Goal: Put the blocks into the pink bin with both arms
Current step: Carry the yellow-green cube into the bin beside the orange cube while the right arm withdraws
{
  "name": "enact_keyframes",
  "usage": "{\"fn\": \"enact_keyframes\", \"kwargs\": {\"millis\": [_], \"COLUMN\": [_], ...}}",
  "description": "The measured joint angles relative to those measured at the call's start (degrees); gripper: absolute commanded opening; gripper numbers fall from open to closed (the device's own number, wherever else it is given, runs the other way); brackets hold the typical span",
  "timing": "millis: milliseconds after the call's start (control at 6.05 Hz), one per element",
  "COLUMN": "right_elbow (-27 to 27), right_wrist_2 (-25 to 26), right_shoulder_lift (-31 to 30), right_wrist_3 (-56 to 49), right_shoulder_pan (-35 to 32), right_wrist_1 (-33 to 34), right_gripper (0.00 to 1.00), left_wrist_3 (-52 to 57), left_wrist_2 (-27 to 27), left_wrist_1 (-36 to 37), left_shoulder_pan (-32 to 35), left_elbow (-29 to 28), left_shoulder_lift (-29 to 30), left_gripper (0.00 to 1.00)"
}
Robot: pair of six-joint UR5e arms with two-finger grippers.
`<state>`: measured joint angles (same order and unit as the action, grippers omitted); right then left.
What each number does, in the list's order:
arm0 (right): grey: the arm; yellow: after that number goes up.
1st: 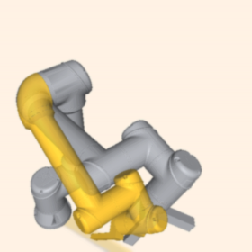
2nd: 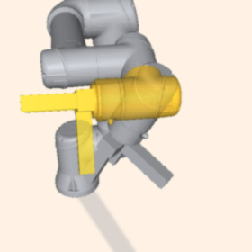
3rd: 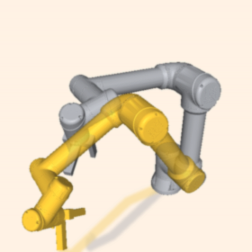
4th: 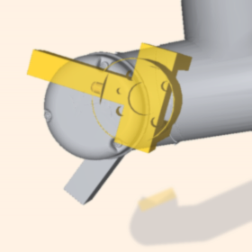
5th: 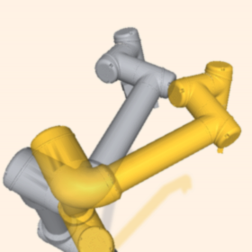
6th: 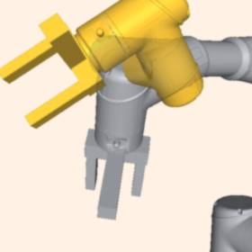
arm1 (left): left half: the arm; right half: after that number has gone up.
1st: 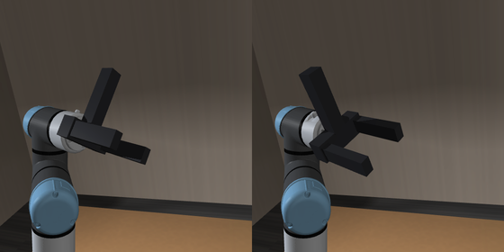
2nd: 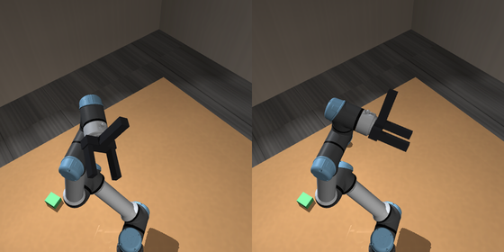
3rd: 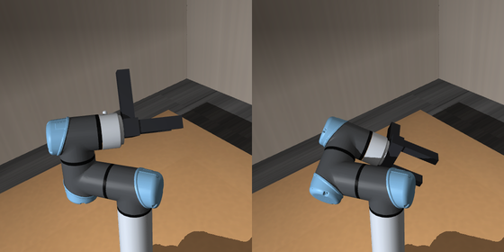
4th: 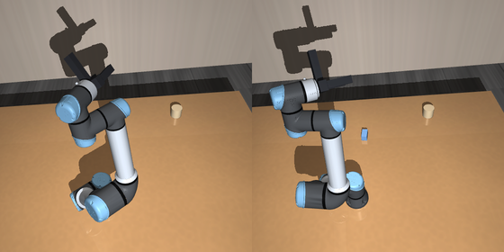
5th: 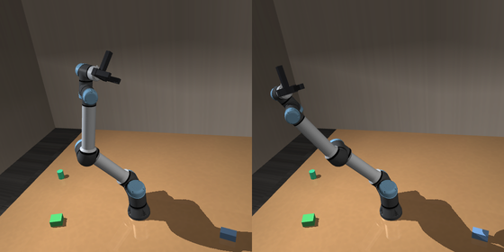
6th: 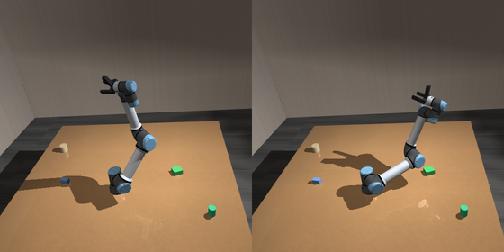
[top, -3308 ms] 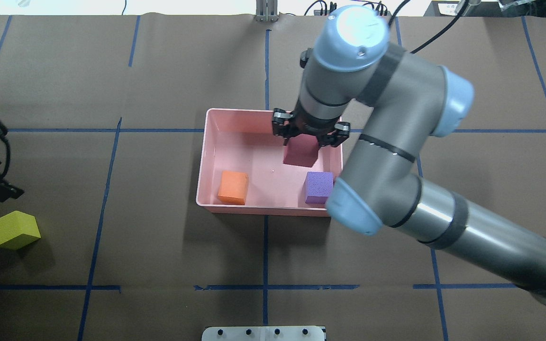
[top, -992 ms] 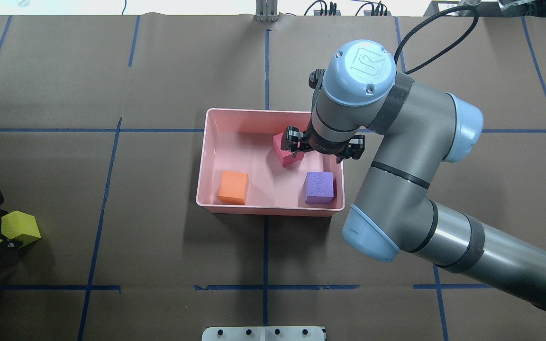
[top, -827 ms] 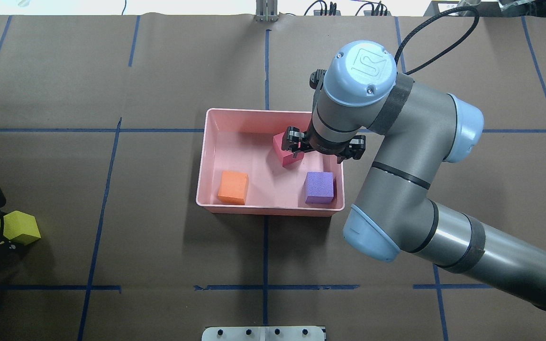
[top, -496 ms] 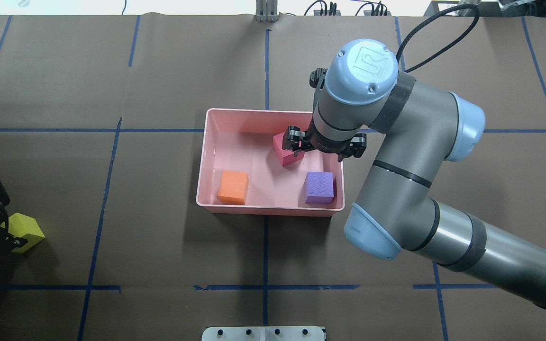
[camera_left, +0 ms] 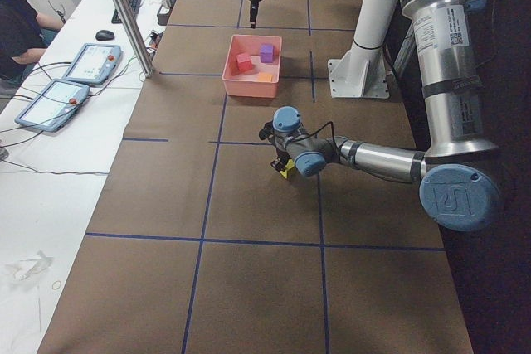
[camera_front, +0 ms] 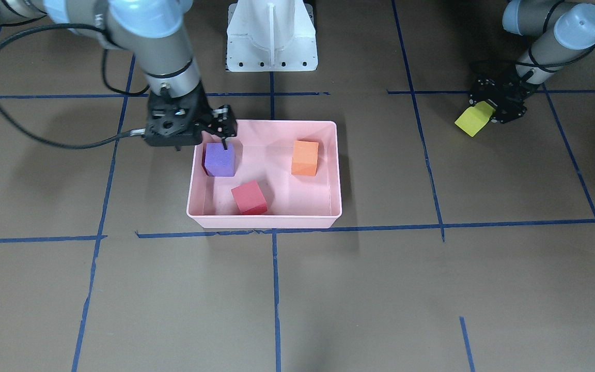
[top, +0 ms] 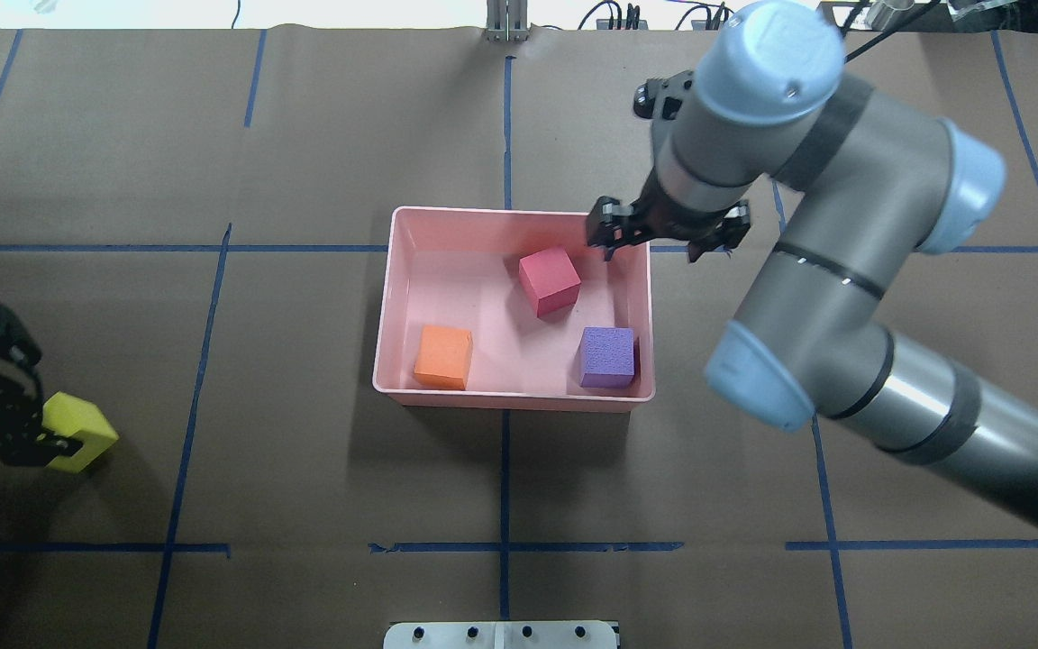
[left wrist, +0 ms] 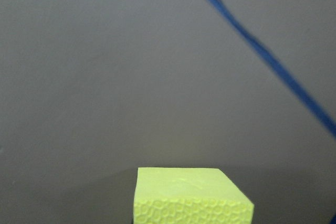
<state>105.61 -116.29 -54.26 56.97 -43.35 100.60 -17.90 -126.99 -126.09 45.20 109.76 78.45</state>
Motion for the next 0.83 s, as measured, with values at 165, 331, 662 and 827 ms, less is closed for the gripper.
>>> {"fn": "enact_keyframes", "kwargs": {"millis": [165, 331, 662, 827], "right_elbow": [0.22, 0.67, 1.23, 1.31], "right_wrist_2": [-2.66, -5.32, -10.08, -12.51], "right_shoulder_lift": [-2.57, -5.74, -12.59, -16.49], "right_wrist_3": [-7.24, -15.24, -31.85, -40.78], "right_shoulder_pan": [-3.50, -7.22, -14.99, -19.46], "right_wrist_1": [-0.10, -0.13, -0.21, -0.20], "right_gripper": [1.00, 1.00, 1.00, 1.00], "left_wrist_3": [-2.75, -6.66, -18.94, -27.28], "left_wrist_2": [-0.15, -0.01, 3.00, 6.19], "left_wrist_1": [11.26, 26.69, 51.14, 55.09], "left_shoulder_pan": [1.54, 2.31, 0.29, -3.34], "left_elbow": [5.06, 9.82, 11.08, 6.56], "left_shoulder_lift": [5.58, 15.12, 37.78, 47.68], "left_gripper": [0.60, 0.61, 0.61, 0.62]}}
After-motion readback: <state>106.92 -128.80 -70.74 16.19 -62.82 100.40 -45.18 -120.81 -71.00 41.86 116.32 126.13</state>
